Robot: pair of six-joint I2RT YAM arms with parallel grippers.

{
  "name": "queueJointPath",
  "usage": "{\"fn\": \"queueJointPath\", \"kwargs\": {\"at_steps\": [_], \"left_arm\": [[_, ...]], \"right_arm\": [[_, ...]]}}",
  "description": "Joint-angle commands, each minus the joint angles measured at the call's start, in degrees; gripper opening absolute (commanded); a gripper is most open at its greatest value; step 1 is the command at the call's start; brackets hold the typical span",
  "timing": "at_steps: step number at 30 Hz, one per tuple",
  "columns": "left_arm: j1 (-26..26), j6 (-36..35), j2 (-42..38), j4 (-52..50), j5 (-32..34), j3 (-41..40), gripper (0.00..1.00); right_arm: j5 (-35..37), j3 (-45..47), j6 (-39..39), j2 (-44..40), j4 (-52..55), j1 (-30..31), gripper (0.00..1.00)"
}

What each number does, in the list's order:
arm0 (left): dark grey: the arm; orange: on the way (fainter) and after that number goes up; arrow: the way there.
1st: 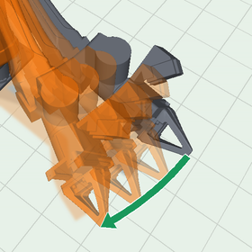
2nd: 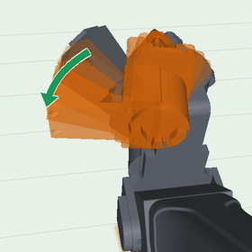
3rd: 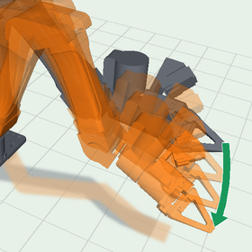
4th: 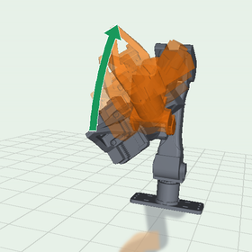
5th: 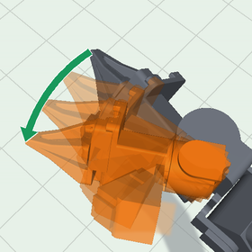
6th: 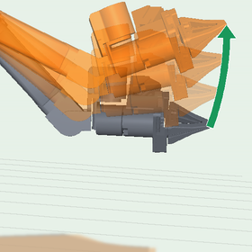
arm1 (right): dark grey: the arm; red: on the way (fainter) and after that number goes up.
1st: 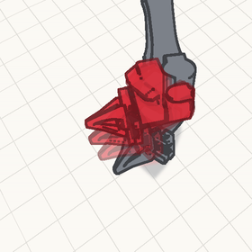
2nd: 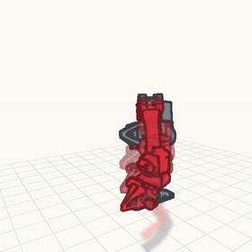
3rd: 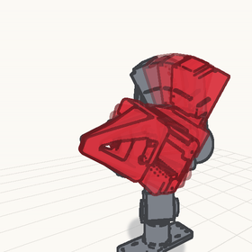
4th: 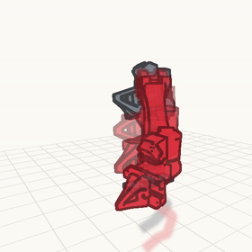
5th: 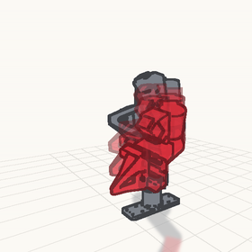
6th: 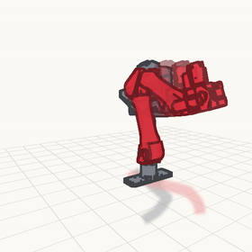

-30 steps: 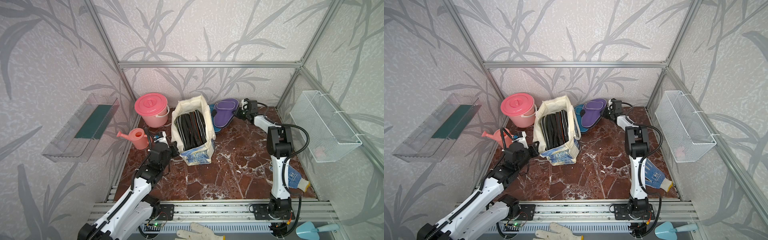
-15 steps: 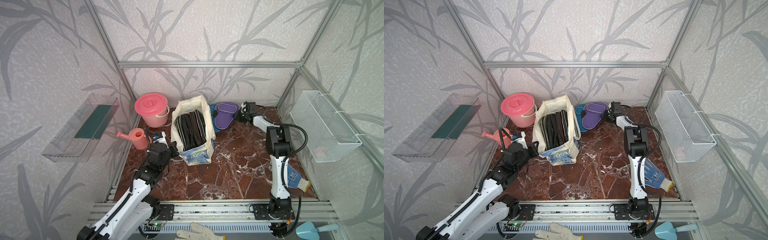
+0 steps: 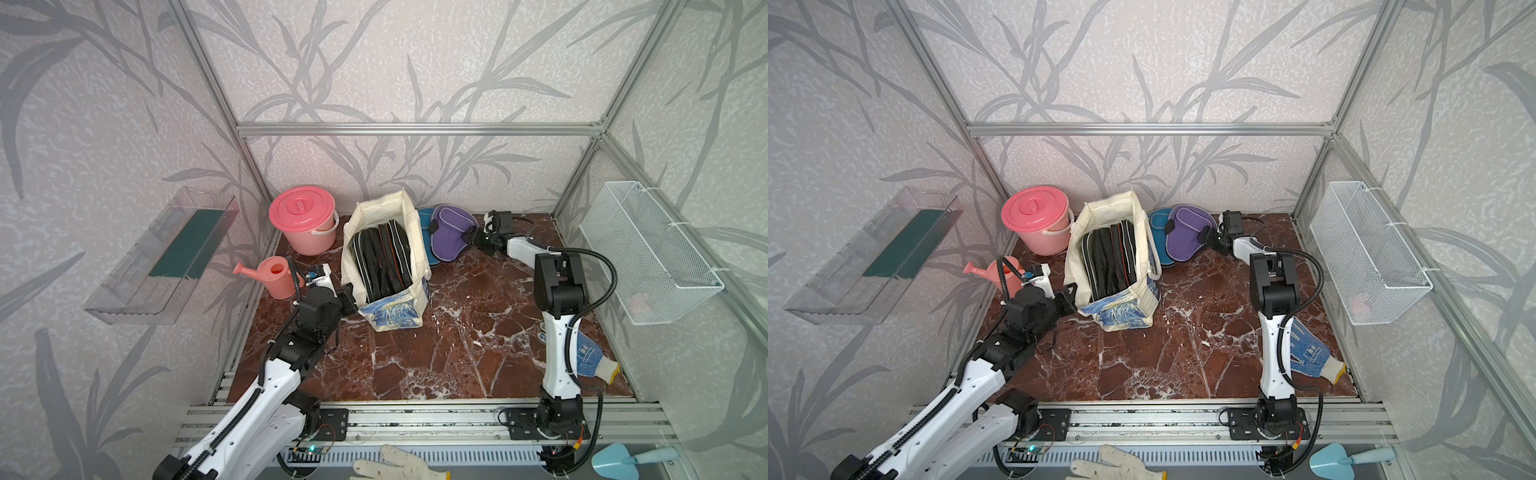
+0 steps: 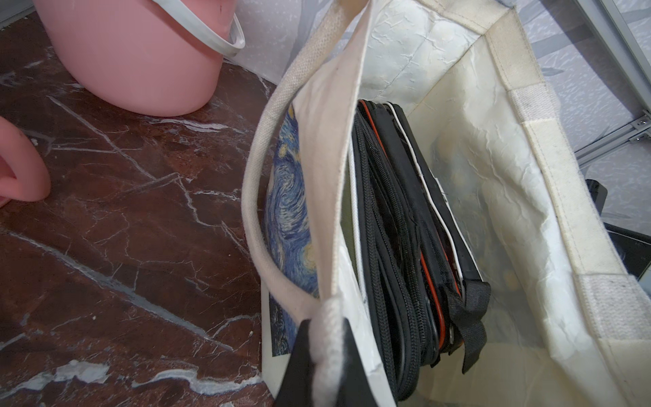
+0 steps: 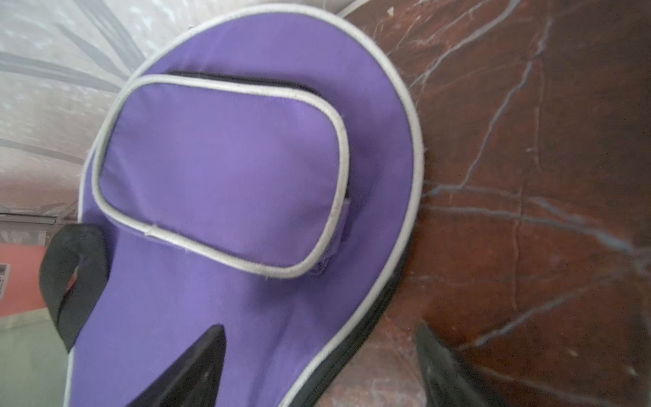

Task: Remove the ping pong set from the canvas bag
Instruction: Place the ping pong set at the ping pong set, then pick up the ping pong set from the canvas bag.

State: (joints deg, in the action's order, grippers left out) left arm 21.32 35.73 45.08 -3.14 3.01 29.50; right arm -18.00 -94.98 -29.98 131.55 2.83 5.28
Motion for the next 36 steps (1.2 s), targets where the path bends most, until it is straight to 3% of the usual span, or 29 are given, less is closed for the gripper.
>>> {"fn": "queueJointPath", "kwargs": {"at_steps": [1,9,14,15,23,29,36], "left_arm": [[0.39,0.05,-0.79,-1.73,-0.54,-0.23,0.0],[0.34,0.31,0.25,0.18,-1.22,-0.49,0.0],[0.39,0.05,0.77,1.1,-1.63,-0.49,0.0],[0.39,-0.02,0.88,1.2,-1.81,-0.49,0.0],[0.37,0.05,1.94,1.84,-2.15,-0.23,0.0],[0.39,-0.15,2.35,2.43,-2.3,-0.14,0.0],[0.33,-0.3,2.51,2.92,-2.65,0.12,0.0]], "right_arm": [[1.16,3.19,1.62,-7.16,-1.47,0.21,0.89],[2.36,5.04,7.09,-19.65,1.98,5.23,0.93],[2.88,2.21,10.82,-25.12,7.46,10.12,0.95],[2.72,1.67,11.26,-25.85,8.28,10.99,0.99],[4.5,-4.52,17.16,-31.48,16.09,20.25,0.99],[10.62,-12.93,25.76,-31.38,24.76,30.8,0.99],[9.91,-21.27,26.8,-27.28,31.54,36.82,0.99]]}}
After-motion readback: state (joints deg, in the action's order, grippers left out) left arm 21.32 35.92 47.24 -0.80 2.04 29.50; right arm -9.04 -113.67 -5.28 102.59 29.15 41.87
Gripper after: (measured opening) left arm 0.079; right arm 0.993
